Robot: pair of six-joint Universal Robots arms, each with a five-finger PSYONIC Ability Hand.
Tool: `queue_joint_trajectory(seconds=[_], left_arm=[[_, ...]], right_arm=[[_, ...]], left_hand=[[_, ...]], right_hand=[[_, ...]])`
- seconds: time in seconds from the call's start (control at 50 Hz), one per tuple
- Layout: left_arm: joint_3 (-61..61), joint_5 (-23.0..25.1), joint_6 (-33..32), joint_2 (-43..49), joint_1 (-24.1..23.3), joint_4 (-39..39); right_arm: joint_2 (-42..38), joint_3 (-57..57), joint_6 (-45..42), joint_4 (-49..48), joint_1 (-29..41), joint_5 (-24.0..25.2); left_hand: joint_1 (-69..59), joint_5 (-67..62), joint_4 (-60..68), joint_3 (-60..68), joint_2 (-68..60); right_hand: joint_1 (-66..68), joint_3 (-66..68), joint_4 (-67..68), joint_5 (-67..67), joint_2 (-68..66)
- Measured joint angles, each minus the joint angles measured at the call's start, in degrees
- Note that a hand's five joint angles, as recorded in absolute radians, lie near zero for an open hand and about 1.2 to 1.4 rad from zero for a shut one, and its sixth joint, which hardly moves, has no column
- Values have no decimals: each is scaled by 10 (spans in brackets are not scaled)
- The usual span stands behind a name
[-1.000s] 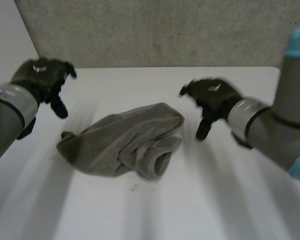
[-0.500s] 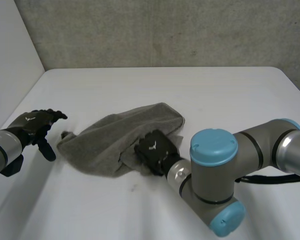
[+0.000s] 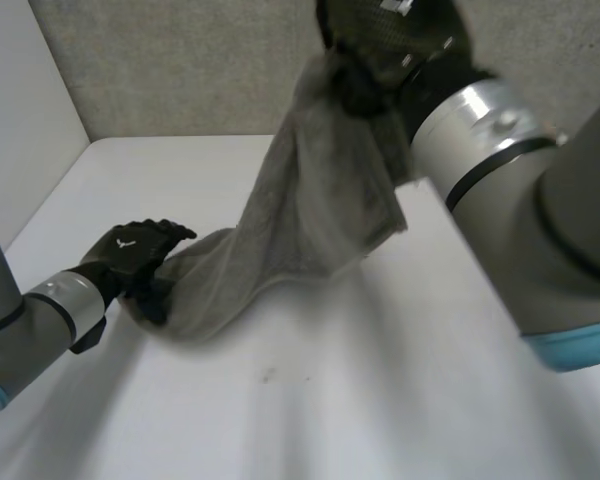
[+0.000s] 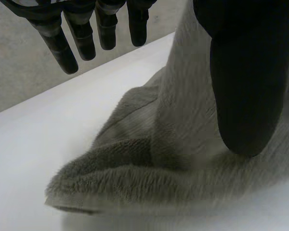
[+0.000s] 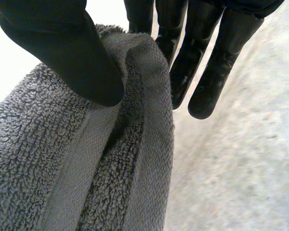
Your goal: Fold the towel.
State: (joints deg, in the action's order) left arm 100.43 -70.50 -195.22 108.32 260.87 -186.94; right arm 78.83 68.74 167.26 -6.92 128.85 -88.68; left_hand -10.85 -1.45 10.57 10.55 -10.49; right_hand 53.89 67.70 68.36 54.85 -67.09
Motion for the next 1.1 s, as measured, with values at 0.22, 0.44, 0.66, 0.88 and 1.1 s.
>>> queue_joint_trajectory(seconds=[0.22, 0.44, 0.66, 0.88, 1.1], left_arm=[[-26, -5, -4, 60, -32, -1], [-28, -13, -5, 73, -58, -6], [-23, -97, -5, 25, -62, -53], [-26, -113, -3, -112, -55, -35], [-36, -90, 2, -246, -64, 30]], right_arm=[[46, -12, 20, 5, -30, -12], [43, -8, 18, 14, -77, -16], [27, -12, 16, 18, -134, -25], [31, -41, 2, 94, -185, -6], [-59, -90, -39, 189, -218, 51]], left_hand=[[-9, -2, 13, 14, -15], [-408, -401, 410, 410, -411], [-557, -571, 584, 582, -585], [-562, -576, 590, 589, -590], [-565, -577, 592, 590, -591]], right_hand=[[0, 0, 0, 2, 0], [0, 0, 0, 3, 0], [10, 0, 0, 4, 0], [10, 4, 0, 5, 0], [10, 4, 0, 6, 0]])
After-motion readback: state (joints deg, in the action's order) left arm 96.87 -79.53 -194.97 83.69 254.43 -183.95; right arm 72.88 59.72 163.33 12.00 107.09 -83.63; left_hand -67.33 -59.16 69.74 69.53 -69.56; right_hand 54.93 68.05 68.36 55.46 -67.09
